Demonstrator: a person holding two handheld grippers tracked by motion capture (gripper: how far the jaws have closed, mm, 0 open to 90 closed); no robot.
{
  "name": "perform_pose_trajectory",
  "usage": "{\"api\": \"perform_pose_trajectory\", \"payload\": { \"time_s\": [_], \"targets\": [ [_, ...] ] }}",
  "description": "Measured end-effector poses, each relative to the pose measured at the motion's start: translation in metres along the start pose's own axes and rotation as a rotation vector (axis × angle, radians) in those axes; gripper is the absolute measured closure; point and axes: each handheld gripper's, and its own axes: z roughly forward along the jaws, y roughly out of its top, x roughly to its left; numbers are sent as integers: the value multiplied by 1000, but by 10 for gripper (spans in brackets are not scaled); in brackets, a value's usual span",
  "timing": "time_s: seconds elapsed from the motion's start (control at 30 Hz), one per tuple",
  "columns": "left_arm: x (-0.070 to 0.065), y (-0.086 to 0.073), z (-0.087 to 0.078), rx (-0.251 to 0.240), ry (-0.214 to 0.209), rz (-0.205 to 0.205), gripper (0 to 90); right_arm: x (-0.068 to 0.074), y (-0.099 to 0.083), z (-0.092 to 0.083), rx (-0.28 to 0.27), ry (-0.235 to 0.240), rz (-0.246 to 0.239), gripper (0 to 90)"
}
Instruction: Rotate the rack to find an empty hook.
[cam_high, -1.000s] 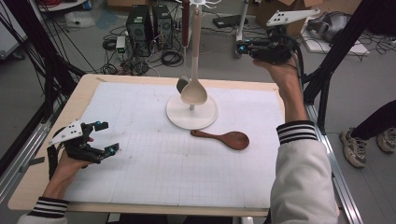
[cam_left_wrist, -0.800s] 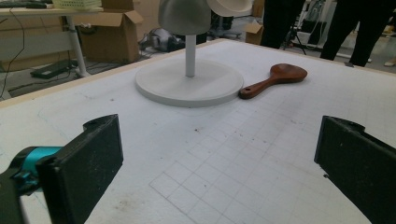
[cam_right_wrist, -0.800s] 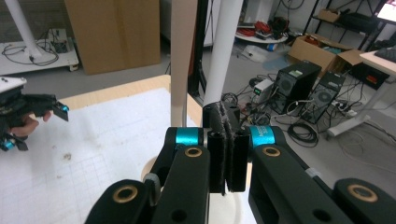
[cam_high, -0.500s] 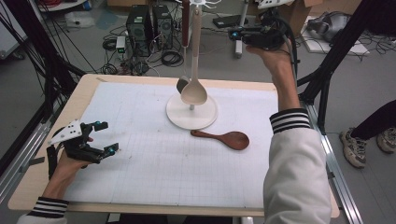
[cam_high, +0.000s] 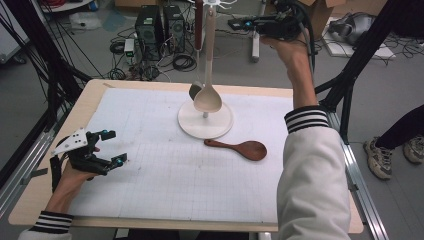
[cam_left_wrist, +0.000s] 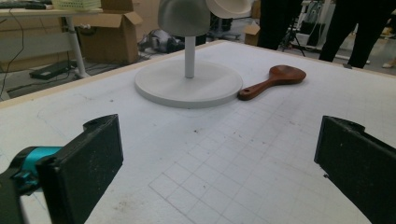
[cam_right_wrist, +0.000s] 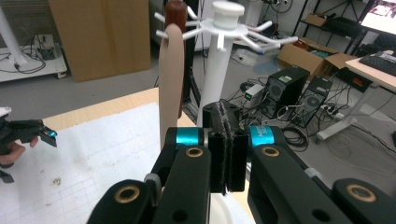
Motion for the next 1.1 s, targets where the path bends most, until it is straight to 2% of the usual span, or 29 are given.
{"api": "perform_pose_trajectory", "payload": {
  "time_s": [0.37,0.73,1.1],
  "targets": [
    [0,1,-1,-6,-2,-3,17,-1,20,10,-2,-13,8,900],
    [1,0,-1,-4,-3,-3,17,-6,22,20,4,-21,25,900],
    [1,1,-2,-10,-2,-5,17,-5,30,27,11,-28,27,900]
  ]
}}
